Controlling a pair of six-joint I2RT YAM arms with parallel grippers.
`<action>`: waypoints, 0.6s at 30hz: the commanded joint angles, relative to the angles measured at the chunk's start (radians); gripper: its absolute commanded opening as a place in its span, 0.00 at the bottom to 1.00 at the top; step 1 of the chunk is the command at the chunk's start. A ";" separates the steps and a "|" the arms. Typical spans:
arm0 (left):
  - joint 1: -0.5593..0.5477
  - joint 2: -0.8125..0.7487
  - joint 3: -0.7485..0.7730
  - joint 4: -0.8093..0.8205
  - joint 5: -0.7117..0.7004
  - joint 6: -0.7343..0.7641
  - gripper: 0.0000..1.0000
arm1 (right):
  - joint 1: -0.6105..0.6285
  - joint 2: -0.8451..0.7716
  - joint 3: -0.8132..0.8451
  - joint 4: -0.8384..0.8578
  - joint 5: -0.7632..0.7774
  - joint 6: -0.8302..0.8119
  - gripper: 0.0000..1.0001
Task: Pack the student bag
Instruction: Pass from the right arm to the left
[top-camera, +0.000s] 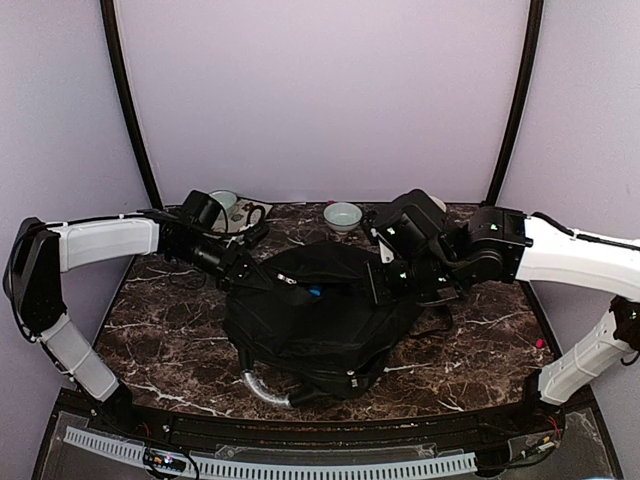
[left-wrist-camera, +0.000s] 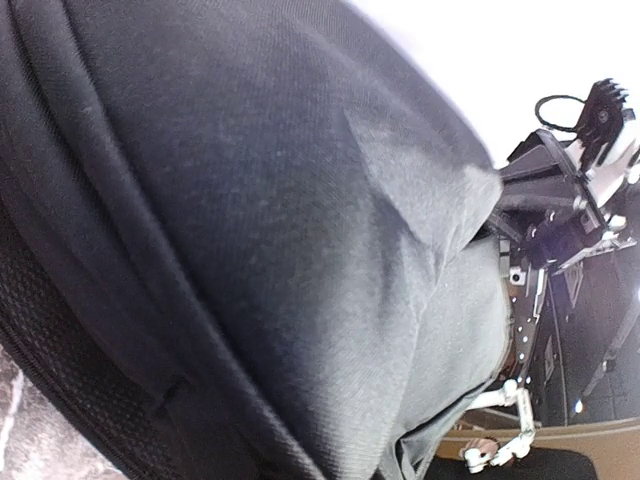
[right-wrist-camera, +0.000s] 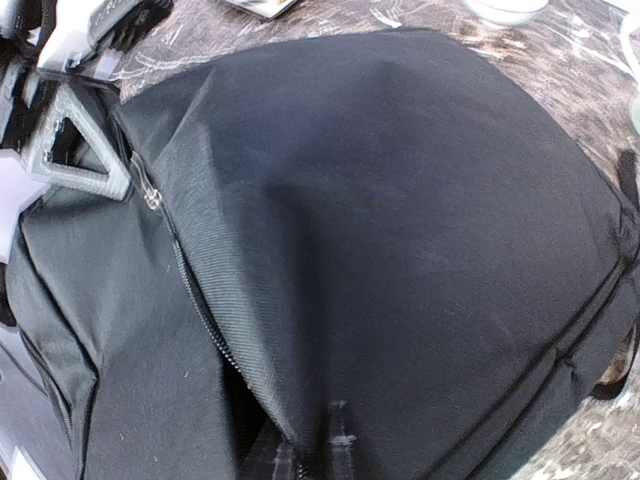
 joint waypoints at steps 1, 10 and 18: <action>-0.022 -0.085 0.076 0.056 0.054 -0.055 0.04 | 0.001 -0.023 -0.002 0.101 -0.050 -0.050 0.28; -0.022 -0.084 0.243 -0.091 -0.057 -0.084 0.00 | 0.055 0.029 0.110 0.045 -0.085 -0.373 0.51; -0.025 -0.078 0.303 -0.095 -0.091 -0.162 0.00 | 0.080 0.126 0.188 0.244 -0.024 -0.616 0.42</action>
